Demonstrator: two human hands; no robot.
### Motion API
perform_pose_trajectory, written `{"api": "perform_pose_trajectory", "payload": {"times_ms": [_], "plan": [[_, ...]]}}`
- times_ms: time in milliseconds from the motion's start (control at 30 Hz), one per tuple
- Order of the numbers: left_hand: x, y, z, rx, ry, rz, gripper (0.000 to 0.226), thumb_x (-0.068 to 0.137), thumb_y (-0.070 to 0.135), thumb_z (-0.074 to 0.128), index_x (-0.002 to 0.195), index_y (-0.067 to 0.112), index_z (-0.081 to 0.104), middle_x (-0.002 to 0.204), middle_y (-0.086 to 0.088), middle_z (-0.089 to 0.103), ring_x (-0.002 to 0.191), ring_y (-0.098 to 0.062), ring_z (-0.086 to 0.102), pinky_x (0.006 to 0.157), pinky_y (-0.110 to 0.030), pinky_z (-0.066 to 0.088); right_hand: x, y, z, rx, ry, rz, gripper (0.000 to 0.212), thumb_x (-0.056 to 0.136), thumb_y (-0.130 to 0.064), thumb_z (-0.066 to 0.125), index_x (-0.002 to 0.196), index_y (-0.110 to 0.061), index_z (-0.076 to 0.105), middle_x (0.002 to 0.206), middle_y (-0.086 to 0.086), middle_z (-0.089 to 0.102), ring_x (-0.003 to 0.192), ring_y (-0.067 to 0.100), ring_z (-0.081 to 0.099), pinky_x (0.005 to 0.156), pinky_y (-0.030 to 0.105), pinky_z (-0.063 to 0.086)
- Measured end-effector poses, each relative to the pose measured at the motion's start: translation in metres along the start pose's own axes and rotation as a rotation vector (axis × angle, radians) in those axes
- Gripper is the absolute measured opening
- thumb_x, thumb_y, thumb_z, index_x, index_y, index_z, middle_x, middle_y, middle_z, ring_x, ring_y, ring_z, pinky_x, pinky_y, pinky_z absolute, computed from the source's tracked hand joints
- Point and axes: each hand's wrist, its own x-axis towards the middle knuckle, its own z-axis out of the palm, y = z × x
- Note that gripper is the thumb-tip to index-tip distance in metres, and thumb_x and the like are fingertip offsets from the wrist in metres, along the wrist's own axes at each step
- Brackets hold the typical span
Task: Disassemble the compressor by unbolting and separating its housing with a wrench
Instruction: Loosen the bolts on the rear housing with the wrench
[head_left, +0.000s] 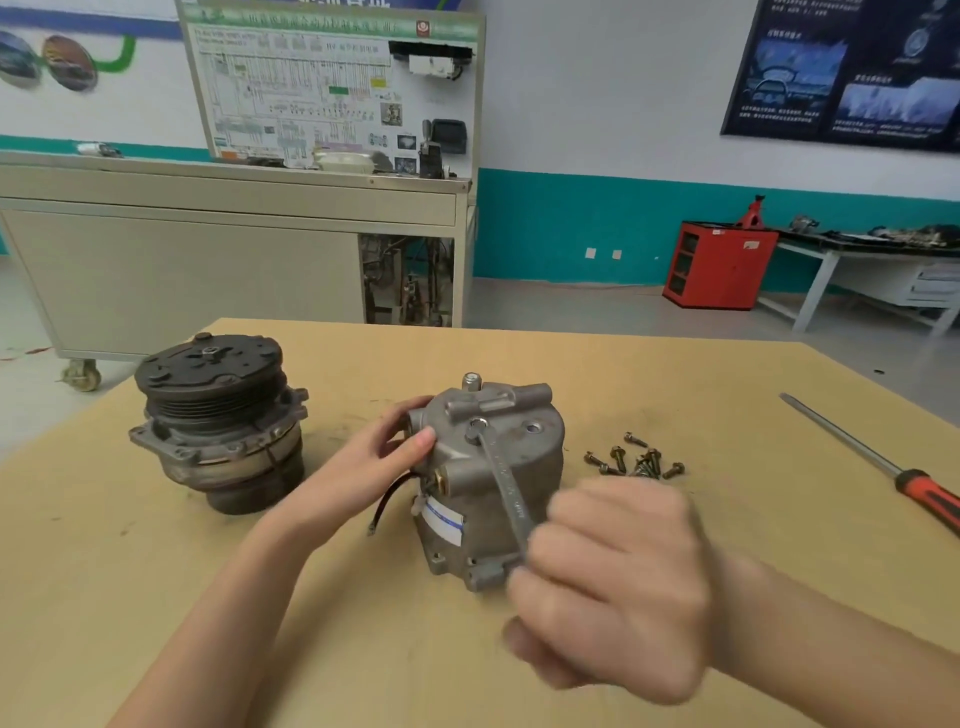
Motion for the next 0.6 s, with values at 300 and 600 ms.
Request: {"api": "perform_pose_trajectory", "payload": {"times_ms": [300, 600], "plan": [[-0.001, 0.002, -0.002, 0.005, 0.003, -0.030, 0.071, 0.076, 0.054, 0.052, 0.142, 0.032, 0.039, 0.136, 0.009, 0.054, 0.121, -0.006, 0.053, 0.107, -0.030, 0.040, -0.059, 0.119, 0.009, 0.111, -0.137, 1.162, 0.028, 0.095, -0.017, 0.045, 0.074, -0.013, 0.063, 0.053, -0.002, 0.047, 0.048, 0.009, 0.040, 0.044, 0.022, 0.025], [-0.001, -0.001, -0.001, -0.056, -0.003, -0.031, 0.068, 0.072, 0.056, 0.057, 0.135, 0.033, 0.046, 0.135, 0.008, 0.056, 0.118, -0.005, 0.057, 0.103, -0.029, 0.044, 0.062, 0.184, 0.152, -0.054, -0.806, 0.773, 0.030, 0.098, -0.030, 0.034, 0.105, -0.012, 0.056, 0.105, 0.011, 0.058, 0.098, 0.030, 0.055, 0.072, 0.036, 0.040]]}}
